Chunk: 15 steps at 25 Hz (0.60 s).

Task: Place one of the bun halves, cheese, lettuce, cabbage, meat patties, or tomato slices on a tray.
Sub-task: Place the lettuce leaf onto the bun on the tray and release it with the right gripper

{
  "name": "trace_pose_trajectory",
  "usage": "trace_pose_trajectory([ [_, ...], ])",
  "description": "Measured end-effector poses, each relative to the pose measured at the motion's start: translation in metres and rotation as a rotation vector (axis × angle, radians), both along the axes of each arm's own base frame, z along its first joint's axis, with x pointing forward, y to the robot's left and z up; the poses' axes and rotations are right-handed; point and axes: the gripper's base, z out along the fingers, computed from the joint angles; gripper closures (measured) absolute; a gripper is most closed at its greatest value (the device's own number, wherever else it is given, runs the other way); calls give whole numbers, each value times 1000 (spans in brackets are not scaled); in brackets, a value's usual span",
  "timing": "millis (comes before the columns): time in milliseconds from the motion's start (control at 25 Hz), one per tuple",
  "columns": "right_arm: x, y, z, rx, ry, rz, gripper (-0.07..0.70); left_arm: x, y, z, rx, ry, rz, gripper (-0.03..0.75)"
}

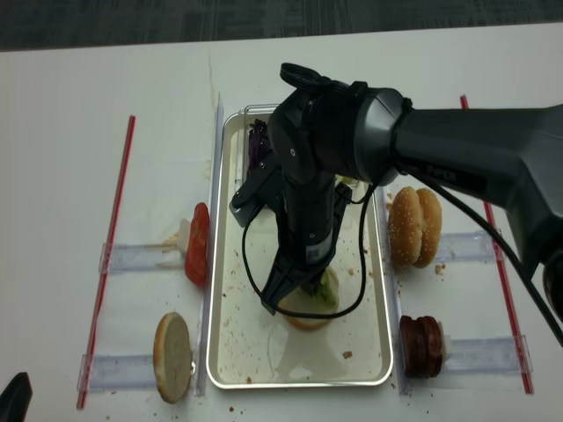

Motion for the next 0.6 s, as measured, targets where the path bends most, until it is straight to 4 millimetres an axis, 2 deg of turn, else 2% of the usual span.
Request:
trace_pose_trajectory([
  [120,0,0,-2,-4,2,1,531,0,0,0,0,0,0,281],
  [200,0,0,-2,-6,0,2,451,0,0,0,0,0,0,281],
  [360,0,0,-2,-6,0,2,146,0,0,0,0,0,0,281],
  [440,1,0,-2,-8,-2,4,24,0,0,0,0,0,0,281],
  [520,1,-1,-2,-12,-6,7,-31,0,0,0,0,0,0,281],
  [600,1,-1,-2,-15,-9,9,-48,0,0,0,0,0,0,281],
])
